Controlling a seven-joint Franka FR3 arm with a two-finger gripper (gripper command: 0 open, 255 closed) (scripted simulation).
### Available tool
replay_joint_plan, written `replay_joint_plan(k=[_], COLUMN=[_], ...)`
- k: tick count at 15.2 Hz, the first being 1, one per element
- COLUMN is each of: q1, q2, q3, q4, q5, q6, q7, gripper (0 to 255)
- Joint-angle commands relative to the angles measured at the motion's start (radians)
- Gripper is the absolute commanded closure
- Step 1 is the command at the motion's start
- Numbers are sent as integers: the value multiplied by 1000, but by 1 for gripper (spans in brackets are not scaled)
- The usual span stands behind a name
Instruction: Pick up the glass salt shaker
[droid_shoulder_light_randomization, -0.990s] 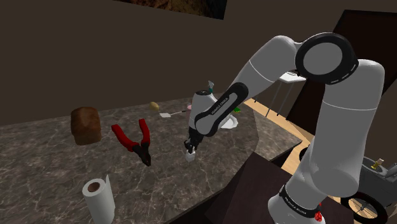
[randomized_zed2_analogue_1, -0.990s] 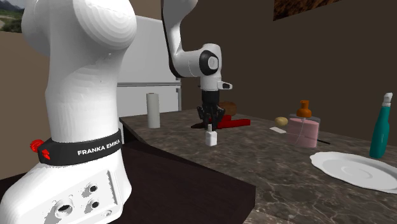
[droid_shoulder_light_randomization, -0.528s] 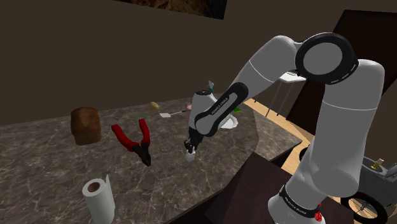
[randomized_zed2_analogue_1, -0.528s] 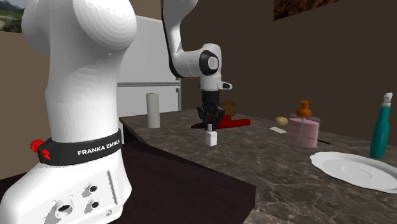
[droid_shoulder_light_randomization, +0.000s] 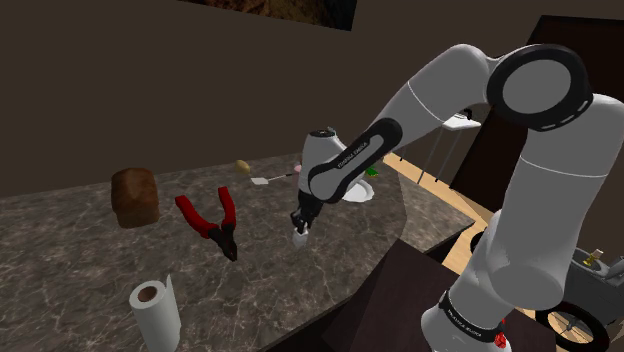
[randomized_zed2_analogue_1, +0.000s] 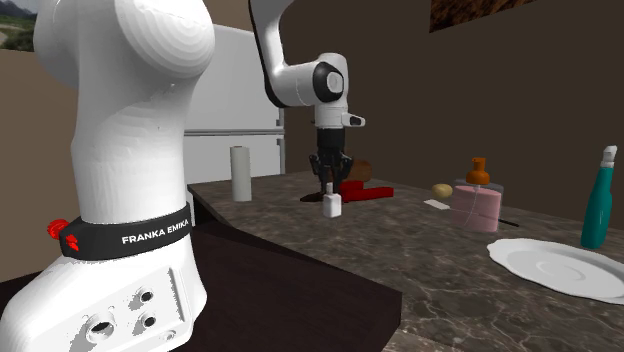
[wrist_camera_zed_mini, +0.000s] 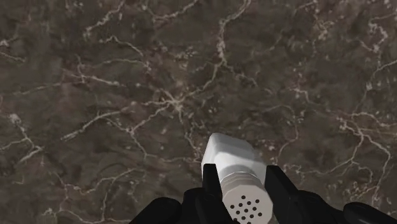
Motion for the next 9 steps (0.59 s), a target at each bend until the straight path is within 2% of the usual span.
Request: replay_joint_plan(k=[1, 7, 9], q1=[0, 0, 0], q2=[-24, -96, -97], q3=[0, 0, 0], q4=[3, 12, 12], q5=[0, -1, -1], q6=[-28, -108, -110], q7=[0, 1, 1], gripper=[255, 255, 255])
